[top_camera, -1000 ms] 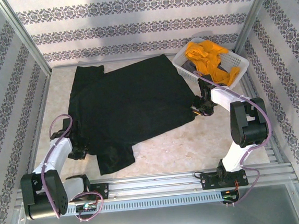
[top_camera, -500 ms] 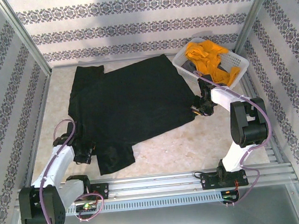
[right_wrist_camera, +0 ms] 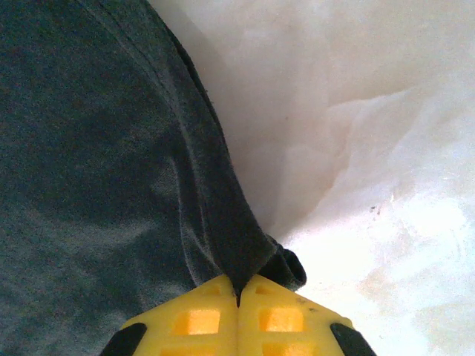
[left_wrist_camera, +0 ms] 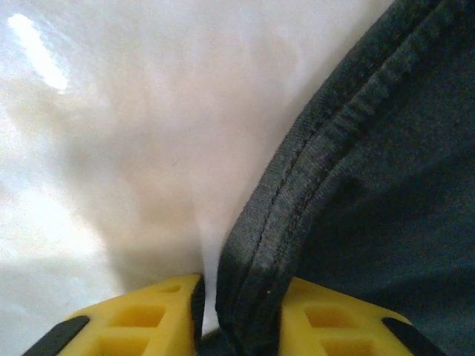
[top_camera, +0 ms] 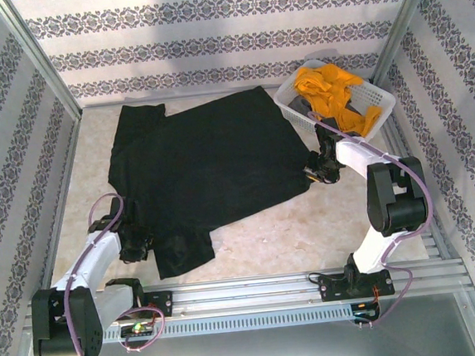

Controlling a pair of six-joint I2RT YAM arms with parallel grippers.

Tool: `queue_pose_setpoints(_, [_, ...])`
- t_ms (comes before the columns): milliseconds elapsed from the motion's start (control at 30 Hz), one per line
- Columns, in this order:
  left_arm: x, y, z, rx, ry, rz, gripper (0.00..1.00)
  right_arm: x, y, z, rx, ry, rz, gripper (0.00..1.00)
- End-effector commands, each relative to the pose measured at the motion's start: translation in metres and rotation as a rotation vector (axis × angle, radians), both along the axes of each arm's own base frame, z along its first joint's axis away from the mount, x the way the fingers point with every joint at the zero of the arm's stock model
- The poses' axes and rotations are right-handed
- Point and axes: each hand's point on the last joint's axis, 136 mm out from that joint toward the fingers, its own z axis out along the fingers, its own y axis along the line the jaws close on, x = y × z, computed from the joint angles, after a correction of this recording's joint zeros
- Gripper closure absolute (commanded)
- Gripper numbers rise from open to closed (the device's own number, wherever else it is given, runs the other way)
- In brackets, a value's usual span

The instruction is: Fold and stack the t-shirts

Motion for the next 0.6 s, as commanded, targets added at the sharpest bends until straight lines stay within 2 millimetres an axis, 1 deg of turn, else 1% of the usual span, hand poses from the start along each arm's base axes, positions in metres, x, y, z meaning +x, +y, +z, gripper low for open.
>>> queue_pose_setpoints(0, [0.001,0.014,0.003,0.099,-0.004,-0.039,0.76,-0.004,0.003,0.008,-0.005,-0.011,0.014,1.0])
queue_pose_setpoints(33, [0.002,0.018,0.009,0.126,-0.01,-0.045,0.82,-0.004,0.003,0.009,0.001,-0.018,0.015,1.0])
queue_pose_setpoints(100, [0.008,0.025,0.022,0.169,-0.039,-0.067,0.98,-0.002,0.006,0.012,0.011,-0.036,0.02,1.0])
queue_pose_setpoints(133, [0.013,0.027,0.031,0.188,-0.065,-0.072,1.0,0.001,0.007,0.016,0.016,-0.054,0.025,1.0])
queue_pose_setpoints(200, [0.027,0.031,0.049,0.215,-0.125,-0.078,1.0,0.008,0.013,0.03,0.034,-0.11,0.044,1.0])
queue_pose_setpoints(233, [0.037,0.033,0.06,0.228,-0.17,-0.084,1.0,0.014,0.016,0.04,0.045,-0.152,0.055,1.0])
queue_pose_setpoints(333, [0.072,0.035,0.099,0.24,-0.312,-0.098,1.0,0.033,0.025,0.075,0.075,-0.267,0.085,1.0])
queue_pose_setpoints(400, [0.091,0.039,0.128,0.249,-0.386,-0.096,1.0,0.049,0.029,0.106,0.097,-0.346,0.095,1.0])
queue_pose_setpoints(467, [0.106,0.044,0.159,0.271,-0.452,-0.092,1.0,0.065,0.032,0.138,0.118,-0.436,0.086,1.0])
queue_pose_setpoints(533, [0.114,0.05,0.189,0.305,-0.508,-0.082,1.0,0.076,0.035,0.17,0.126,-0.526,0.084,1.0])
queue_pose_setpoints(567, [0.117,0.053,0.205,0.324,-0.536,-0.077,1.0,0.08,0.037,0.192,0.124,-0.585,0.095,1.0])
